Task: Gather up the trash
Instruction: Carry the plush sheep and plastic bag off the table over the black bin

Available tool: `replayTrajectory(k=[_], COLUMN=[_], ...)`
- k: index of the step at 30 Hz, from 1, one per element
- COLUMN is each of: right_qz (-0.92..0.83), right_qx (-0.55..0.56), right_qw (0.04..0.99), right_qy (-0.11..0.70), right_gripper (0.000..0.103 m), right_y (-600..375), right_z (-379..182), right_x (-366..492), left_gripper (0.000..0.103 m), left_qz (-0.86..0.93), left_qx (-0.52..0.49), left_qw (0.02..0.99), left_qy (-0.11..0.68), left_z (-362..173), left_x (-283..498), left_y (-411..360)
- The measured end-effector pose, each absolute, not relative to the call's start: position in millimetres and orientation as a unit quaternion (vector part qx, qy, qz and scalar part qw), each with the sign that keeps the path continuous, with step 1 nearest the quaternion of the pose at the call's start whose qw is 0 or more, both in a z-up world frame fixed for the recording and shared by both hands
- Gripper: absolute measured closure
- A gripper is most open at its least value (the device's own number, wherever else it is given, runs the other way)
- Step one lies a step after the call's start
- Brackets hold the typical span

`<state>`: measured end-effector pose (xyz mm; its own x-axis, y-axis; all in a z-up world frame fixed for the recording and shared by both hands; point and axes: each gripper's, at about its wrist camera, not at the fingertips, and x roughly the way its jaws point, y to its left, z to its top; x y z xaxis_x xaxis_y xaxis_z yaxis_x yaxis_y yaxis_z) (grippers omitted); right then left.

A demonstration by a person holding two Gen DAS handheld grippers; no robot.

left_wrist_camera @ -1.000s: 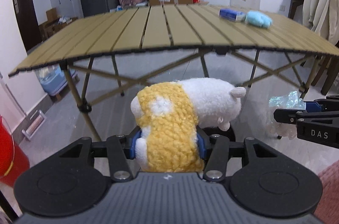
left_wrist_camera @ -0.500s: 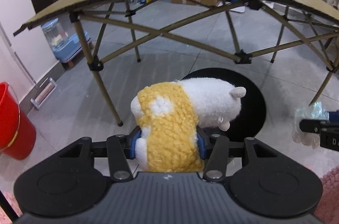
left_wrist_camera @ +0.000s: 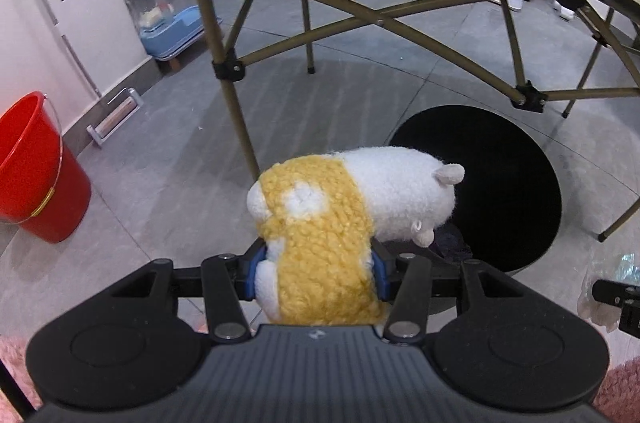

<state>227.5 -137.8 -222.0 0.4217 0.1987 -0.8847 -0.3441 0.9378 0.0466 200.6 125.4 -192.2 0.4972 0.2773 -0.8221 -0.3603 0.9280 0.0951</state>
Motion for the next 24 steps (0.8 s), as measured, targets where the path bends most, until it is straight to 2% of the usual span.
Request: replayTrajectory(k=[24], right_qz=[0.201], right_qx=[-0.065], right_qw=[0.831], right_qy=[0.514], right_gripper=[0.069], right_y=[-50], right_z=[-221], right_x=[297], left_gripper=[0.052], left_qz=[0.250], left_qx=[-0.078], left_qw=[0.846], left_qy=[0.464], left_z=[-187], left_x=[223], left_y=[176])
